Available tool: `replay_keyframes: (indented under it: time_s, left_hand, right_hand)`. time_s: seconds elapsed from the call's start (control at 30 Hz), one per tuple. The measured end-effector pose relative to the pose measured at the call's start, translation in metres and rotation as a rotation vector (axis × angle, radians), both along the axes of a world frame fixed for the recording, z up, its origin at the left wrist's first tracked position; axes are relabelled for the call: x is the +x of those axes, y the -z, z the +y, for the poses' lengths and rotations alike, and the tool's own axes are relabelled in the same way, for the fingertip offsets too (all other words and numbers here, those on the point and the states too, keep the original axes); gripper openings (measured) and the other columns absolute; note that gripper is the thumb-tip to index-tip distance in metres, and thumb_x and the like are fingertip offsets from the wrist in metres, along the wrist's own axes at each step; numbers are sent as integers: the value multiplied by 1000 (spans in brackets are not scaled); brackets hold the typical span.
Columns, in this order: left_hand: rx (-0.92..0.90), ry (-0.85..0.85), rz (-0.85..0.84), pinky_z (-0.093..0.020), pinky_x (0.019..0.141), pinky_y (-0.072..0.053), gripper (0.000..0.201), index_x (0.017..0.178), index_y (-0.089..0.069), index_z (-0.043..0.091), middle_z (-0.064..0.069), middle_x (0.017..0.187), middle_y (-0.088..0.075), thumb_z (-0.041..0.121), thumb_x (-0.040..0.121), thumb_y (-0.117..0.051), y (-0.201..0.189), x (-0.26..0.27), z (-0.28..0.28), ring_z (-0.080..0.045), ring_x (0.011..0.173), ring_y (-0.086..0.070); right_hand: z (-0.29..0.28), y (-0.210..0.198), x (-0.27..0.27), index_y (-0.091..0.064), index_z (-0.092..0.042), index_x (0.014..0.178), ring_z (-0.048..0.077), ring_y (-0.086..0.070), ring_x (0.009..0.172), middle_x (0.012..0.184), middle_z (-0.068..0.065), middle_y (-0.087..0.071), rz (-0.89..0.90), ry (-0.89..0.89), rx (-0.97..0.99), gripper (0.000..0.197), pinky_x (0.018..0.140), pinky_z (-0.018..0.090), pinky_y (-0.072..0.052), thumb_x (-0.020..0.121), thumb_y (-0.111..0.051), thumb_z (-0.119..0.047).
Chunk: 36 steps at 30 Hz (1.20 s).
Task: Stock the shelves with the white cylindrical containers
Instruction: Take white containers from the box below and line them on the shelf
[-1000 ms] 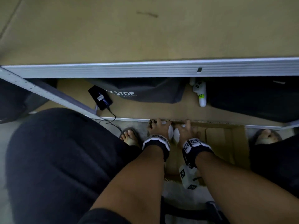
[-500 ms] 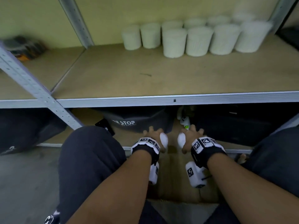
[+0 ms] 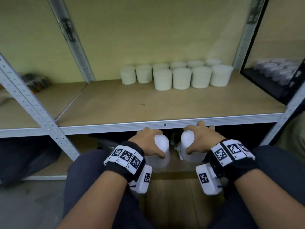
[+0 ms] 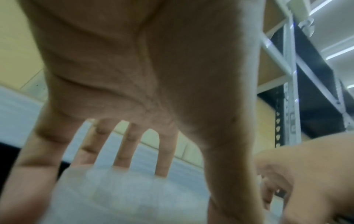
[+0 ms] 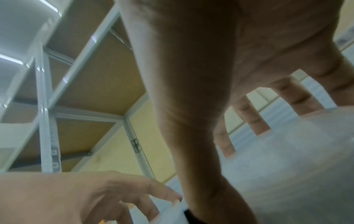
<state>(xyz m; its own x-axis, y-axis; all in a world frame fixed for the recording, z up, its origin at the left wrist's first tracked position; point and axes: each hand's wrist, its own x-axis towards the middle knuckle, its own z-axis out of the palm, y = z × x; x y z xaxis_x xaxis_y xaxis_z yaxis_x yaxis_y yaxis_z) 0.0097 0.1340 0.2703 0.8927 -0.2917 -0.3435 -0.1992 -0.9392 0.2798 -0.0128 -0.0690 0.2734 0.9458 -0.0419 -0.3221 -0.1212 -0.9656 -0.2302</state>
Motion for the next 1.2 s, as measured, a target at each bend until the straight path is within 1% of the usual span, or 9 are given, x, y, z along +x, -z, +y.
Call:
replay_keyframes:
  time_s: [0.1, 0.2, 0.33, 0.5, 0.67, 0.87, 1.0, 1.1, 1.2]
  left_hand:
    - [-101, -24, -112, -40, 94, -49, 81, 134, -42, 37, -2, 130, -46, 46, 61, -77, -28, -5, 3, -26, 121, -46]
    - [-205, -30, -233, -35, 91, -49, 73, 130, -48, 32, -1, 128, -54, 42, 63, -77, -51, -3, 5, -23, 115, -51]
    - [-329, -80, -331, -33, 96, -47, 79, 133, -48, 31, 5, 133, -55, 46, 61, -77, -67, 13, 6, -18, 122, -50]
    - [-370, -170, -393, -39, 102, -43, 74, 127, -51, 35, 5, 132, -53, 49, 59, -74, -63, 38, 4, -23, 126, -43]
    - [-415, -206, -456, -30, 98, -35, 56, 120, -58, 27, 4, 129, -52, 41, 68, -73, -52, 58, -5, -23, 121, -39]
    - [-418, -187, -483, -26, 98, -29, 54, 123, -55, 23, 5, 132, -49, 40, 74, -71, -40, 71, -9, -22, 118, -37]
    - [-404, -166, -466, -28, 104, -27, 55, 127, -53, 23, 5, 137, -46, 41, 78, -69, -40, 73, -8, -21, 126, -35]
    - [-390, -140, -401, -36, 113, -26, 61, 136, -46, 27, 1, 150, -33, 44, 81, -66, -40, 72, -2, -25, 139, -27]
    - [-412, -113, -411, -35, 113, -25, 62, 139, -42, 30, 1, 153, -27, 40, 83, -65, -45, 65, 3, -23, 141, -23]
  right_hand:
    - [-3, -26, -4, -35, -42, 139, 39, -31, 127, 134, 1, -35, -82, 0, 56, 83, 99, 49, -43, 65, -74, -44]
    - [-2, -50, -2, -34, -37, 138, 36, -38, 125, 135, 4, -44, -223, 3, 129, 86, 104, 45, -39, 62, -74, -46]
    - [0, -65, 9, -40, -32, 130, 33, -39, 120, 129, 2, -50, -390, 26, 249, 75, 99, 42, -38, 64, -74, -43]
    - [1, -52, 40, -57, -29, 114, 30, -45, 116, 126, 0, -52, -523, 61, 251, 56, 99, 36, -34, 62, -73, -44]
    - [4, -30, 67, -62, -24, 118, 28, -45, 120, 128, -2, -55, -597, 50, 285, 50, 102, 32, -33, 70, -69, -37]
    - [4, -20, 83, -57, -24, 129, 27, -35, 133, 143, 1, -47, -613, 13, 242, 51, 110, 29, -24, 80, -68, -37]
    - [5, -20, 84, -54, -25, 133, 28, -29, 137, 148, 1, -42, -600, 6, 236, 53, 113, 31, -23, 83, -65, -40]
    - [4, -21, 82, -52, -28, 135, 27, -23, 143, 151, 3, -39, -574, -3, 220, 56, 120, 36, -17, 83, -63, -47]
    - [5, -28, 71, -49, -31, 136, 28, -21, 142, 151, -1, -37, -597, 43, 252, 56, 119, 41, -19, 83, -63, -41]
